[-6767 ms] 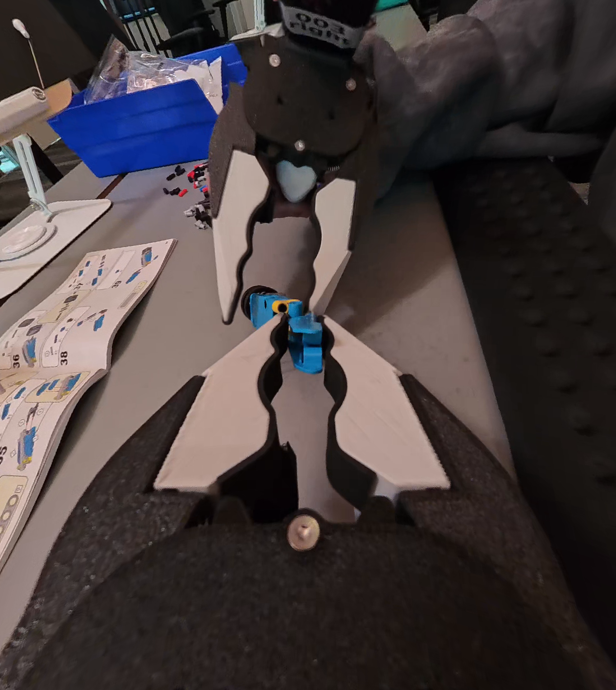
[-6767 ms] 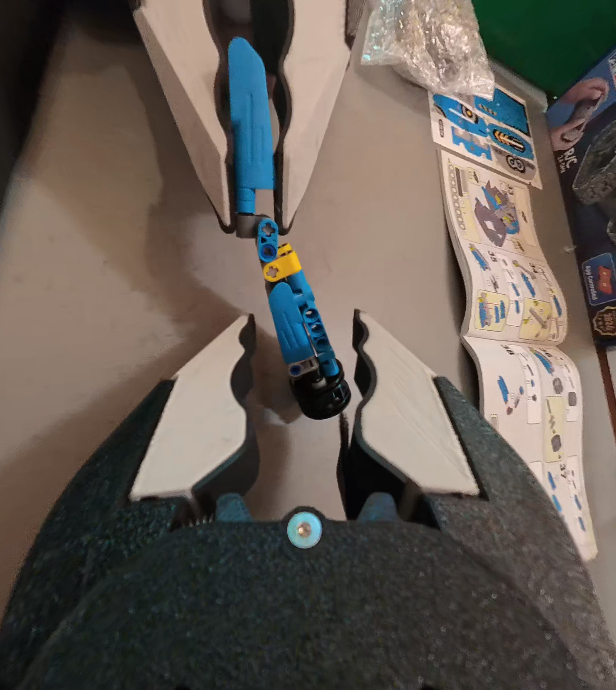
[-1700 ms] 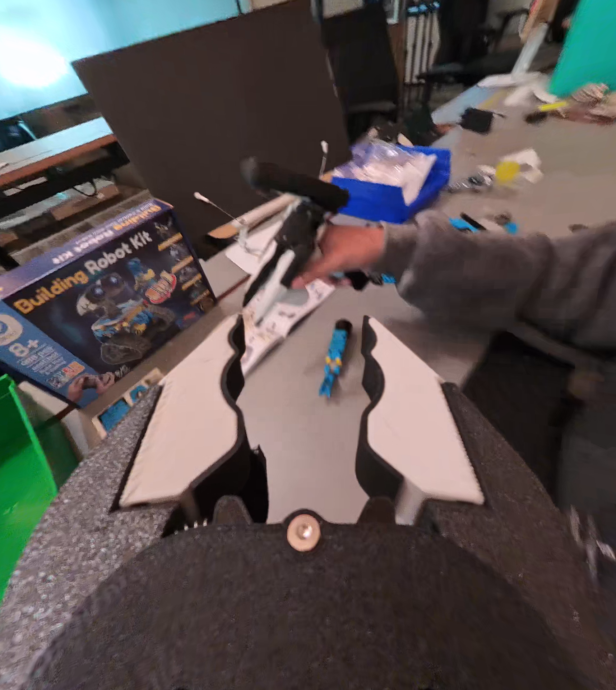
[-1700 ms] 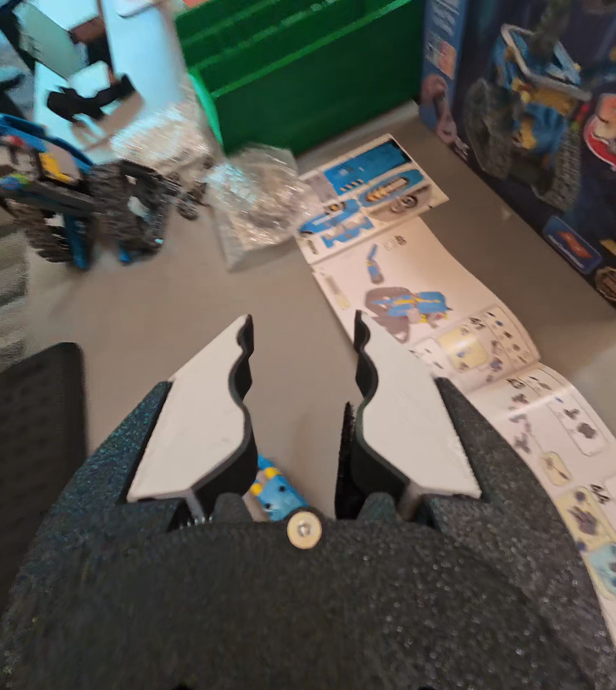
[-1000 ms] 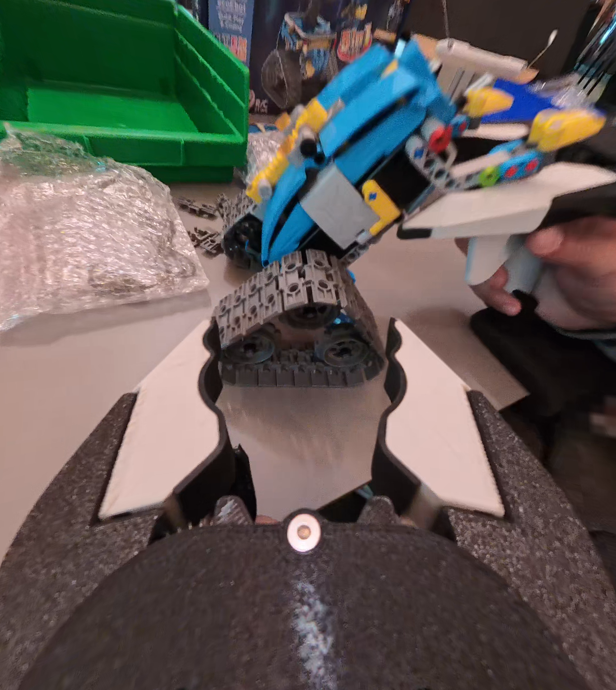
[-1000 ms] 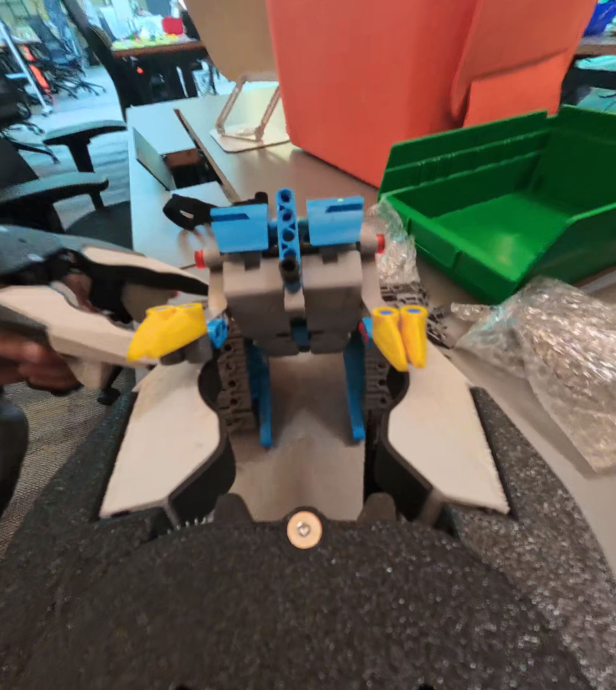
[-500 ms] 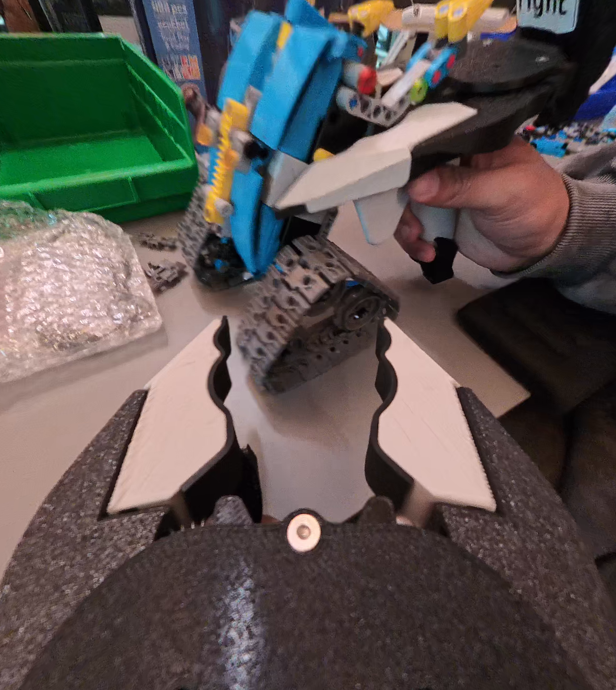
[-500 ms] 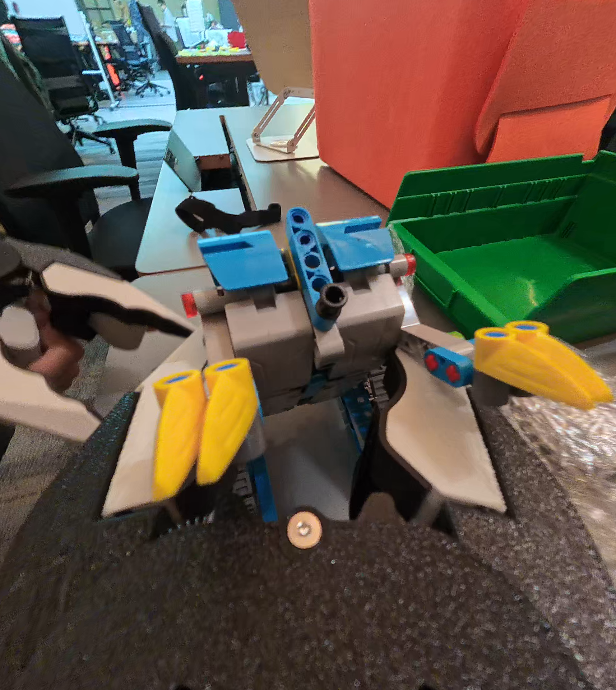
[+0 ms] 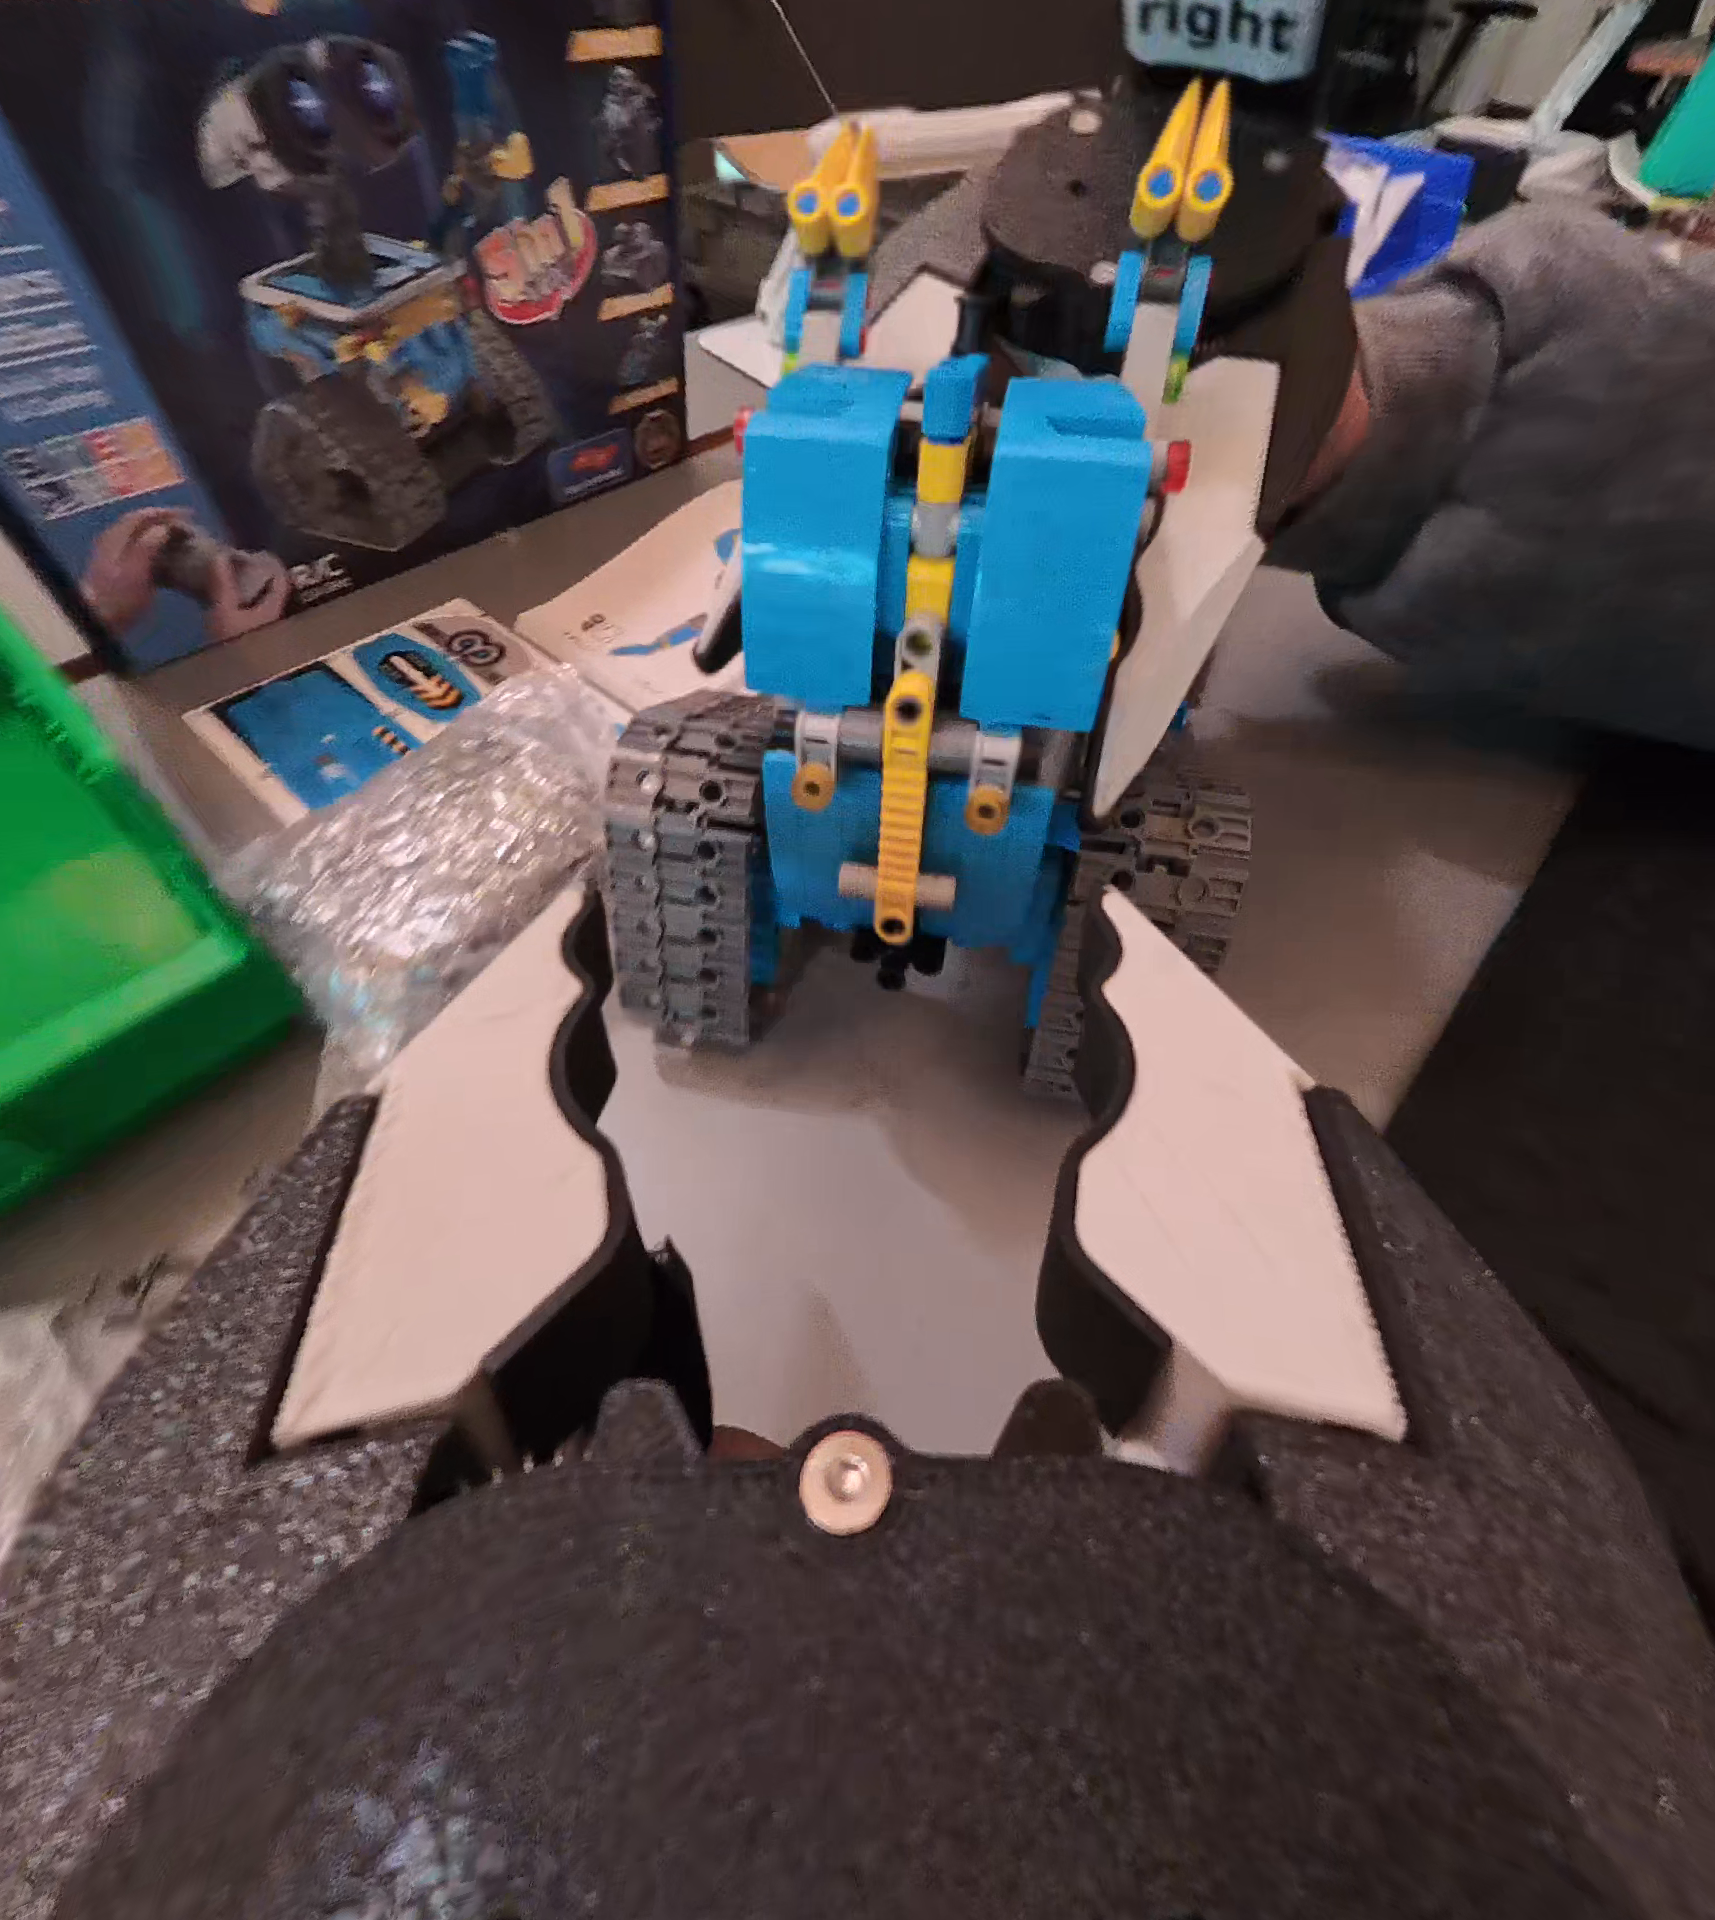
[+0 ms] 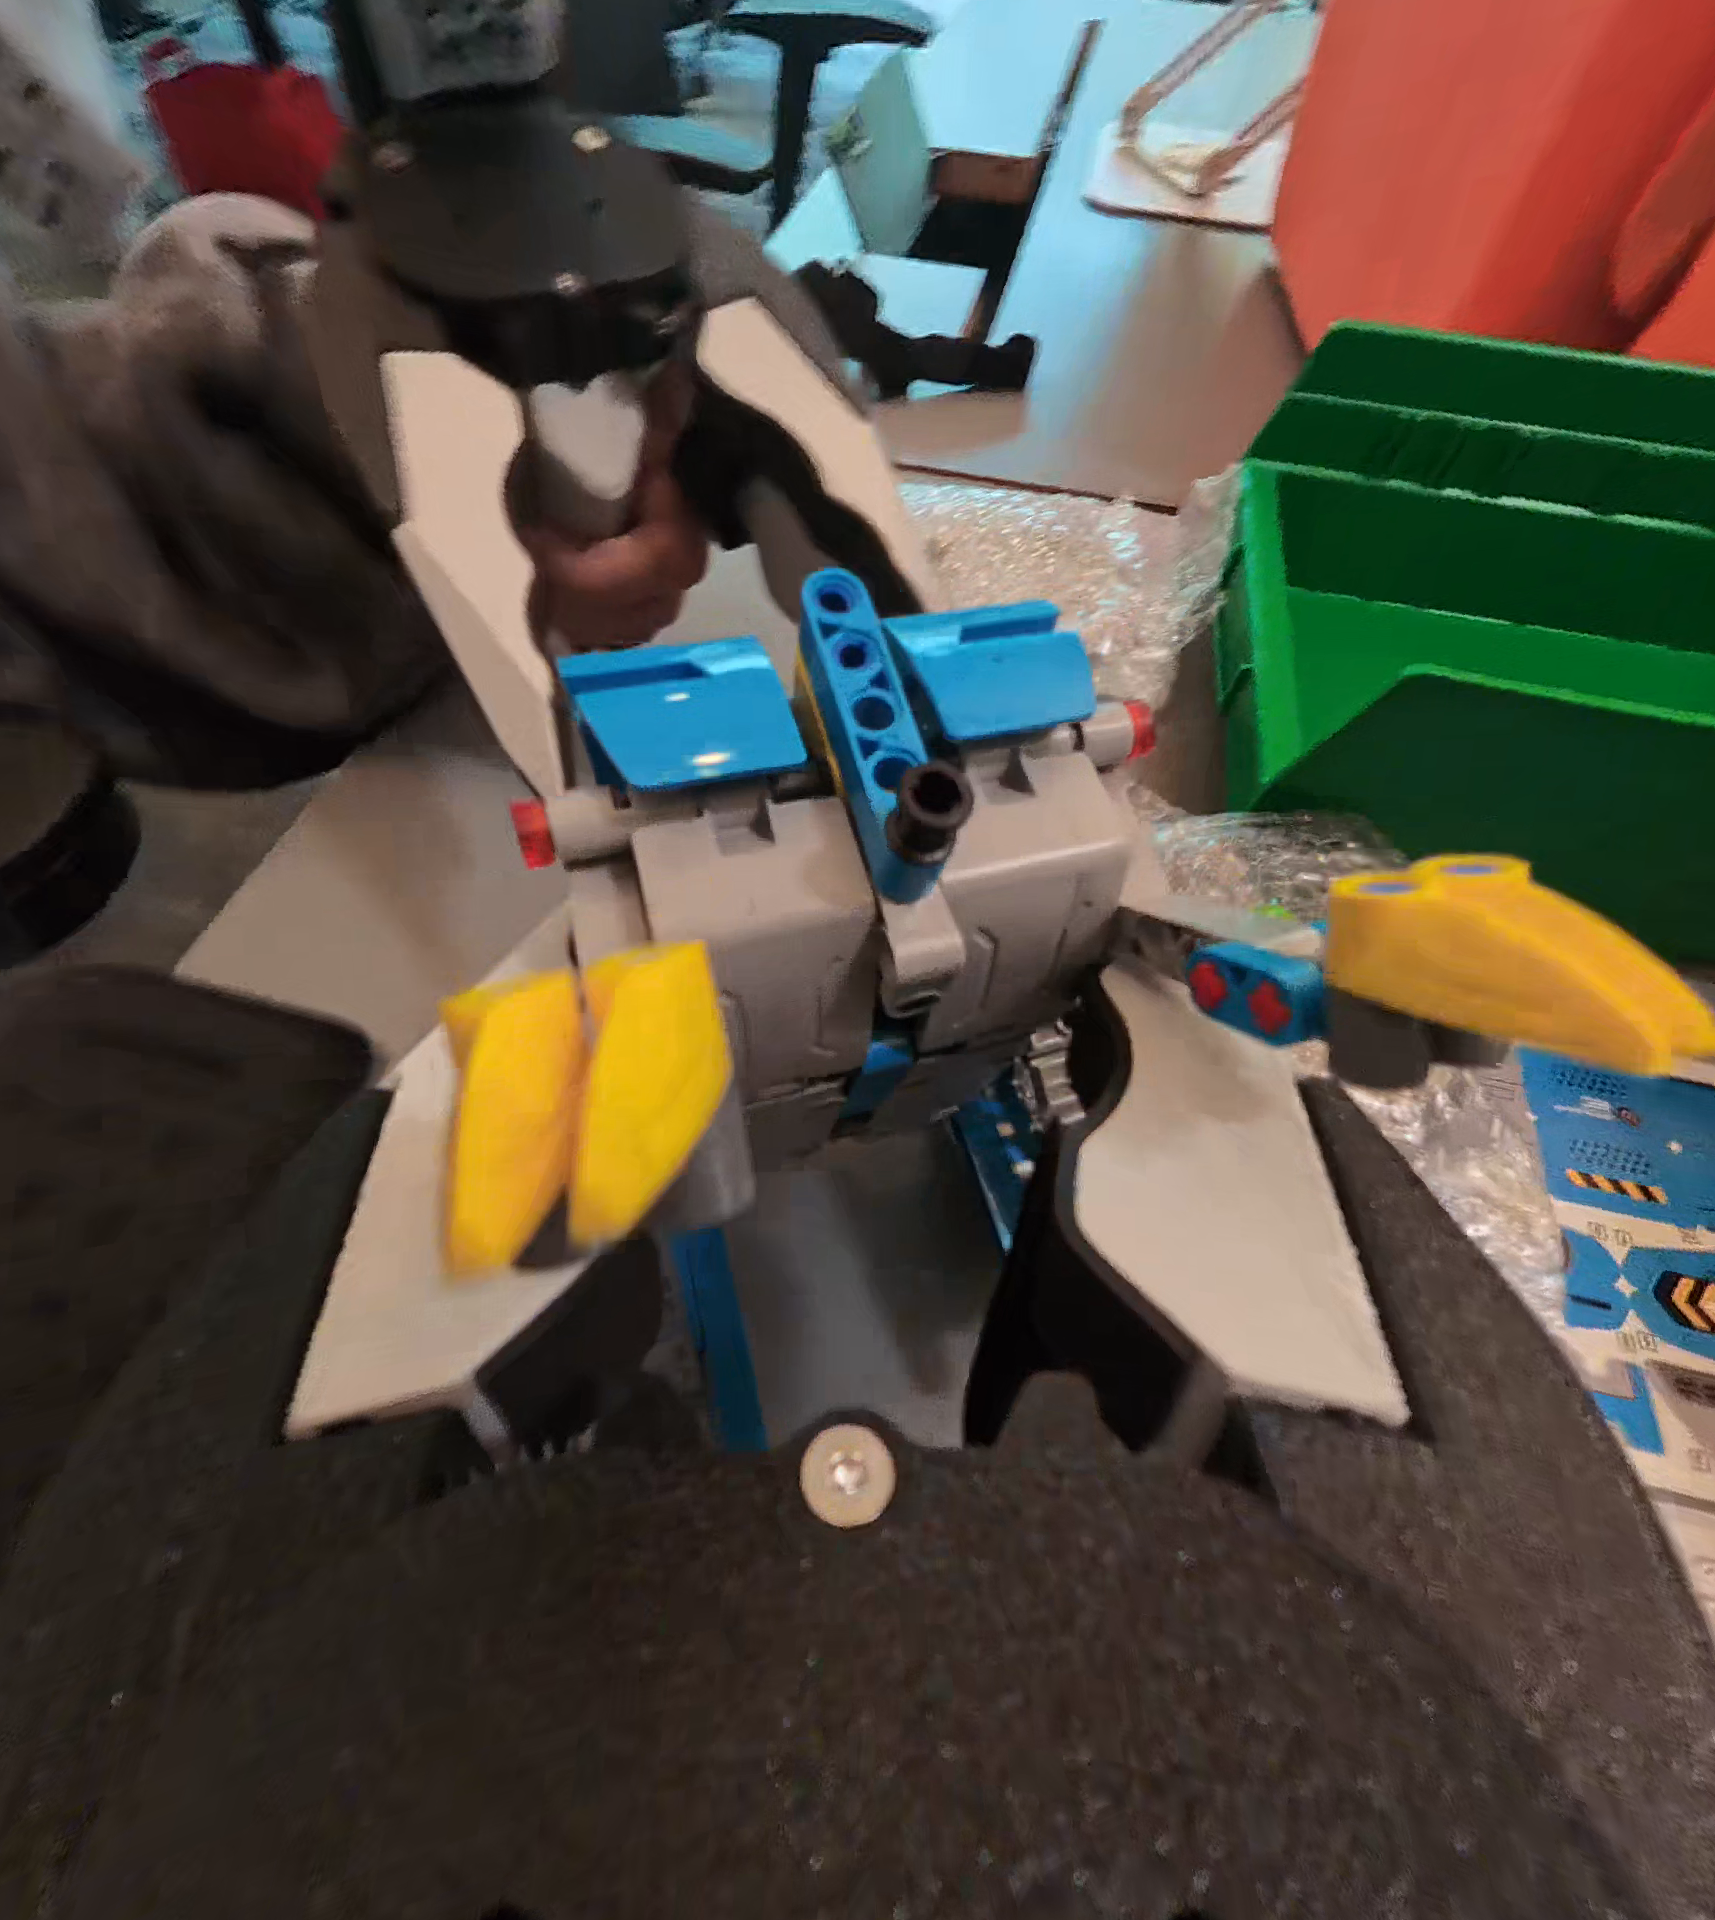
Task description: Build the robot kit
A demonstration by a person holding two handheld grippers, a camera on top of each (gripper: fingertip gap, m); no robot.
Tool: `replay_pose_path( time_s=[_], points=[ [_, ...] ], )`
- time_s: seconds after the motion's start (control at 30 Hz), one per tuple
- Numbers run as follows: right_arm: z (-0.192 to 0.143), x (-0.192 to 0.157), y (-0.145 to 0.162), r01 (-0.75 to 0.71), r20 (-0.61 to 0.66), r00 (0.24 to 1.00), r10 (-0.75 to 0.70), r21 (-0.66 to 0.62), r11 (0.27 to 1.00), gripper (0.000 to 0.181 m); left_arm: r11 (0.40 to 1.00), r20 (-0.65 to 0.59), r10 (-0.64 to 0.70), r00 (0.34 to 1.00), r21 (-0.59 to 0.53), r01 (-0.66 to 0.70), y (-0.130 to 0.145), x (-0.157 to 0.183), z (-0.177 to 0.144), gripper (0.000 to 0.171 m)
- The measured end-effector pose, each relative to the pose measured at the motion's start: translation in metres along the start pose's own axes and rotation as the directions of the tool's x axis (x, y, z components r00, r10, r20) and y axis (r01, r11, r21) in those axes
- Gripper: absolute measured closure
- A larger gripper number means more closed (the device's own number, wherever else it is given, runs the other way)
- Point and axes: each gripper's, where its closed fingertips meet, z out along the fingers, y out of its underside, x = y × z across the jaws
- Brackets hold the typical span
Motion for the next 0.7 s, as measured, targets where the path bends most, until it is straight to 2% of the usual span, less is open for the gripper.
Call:
replay_pose_path(
  time_s=[0.17, 0.3, 0.37, 0.5, 0.63, 0.7],
  points=[
    [-0.027, 0.006, 0.024, 0.021, 0.133, 0.991, -0.013, -0.057, 0.998, 0.094, 0.998, -0.031, 0.009, 0.999, -0.063, -0.01, -0.001, 0.007, 0.045, 0.08],
    [-0.035, 0.009, 0.031, -0.022, 0.135, 0.991, 0.025, -0.021, 1.0, 0.095, 0.998, -0.026, 0.01, 1.0, -0.056, -0.012, 0.003, 0.011, 0.065, 0.078],
    [-0.037, 0.01, 0.034, -0.051, 0.134, 0.99, 0.051, -0.008, 0.999, 0.093, 0.999, -0.034, -0.013, 0.999, -0.036, 0.012, 0.001, 0.01, 0.068, 0.08],
    [-0.046, 0.009, 0.059, -0.132, 0.119, 0.983, 0.141, -0.08, 0.988, 0.076, 0.999, -0.046, -0.021, 0.999, -0.031, 0.02, 0.003, 0.012, 0.07, 0.086],
    [-0.078, 0.011, 0.074, -0.181, 0.07, 0.979, 0.191, -0.123, 0.976, 0.076, 0.999, -0.057, 0.013, 0.998, -0.038, -0.015, 0.005, 0.015, 0.066, 0.09],
    [-0.106, 0.01, 0.085, -0.226, 0.034, 0.972, 0.233, -0.151, 0.962, 0.077, 0.999, -0.078, 0.034, 0.996, -0.039, -0.037, 0.005, 0.019, 0.062, 0.11]
  ],
)
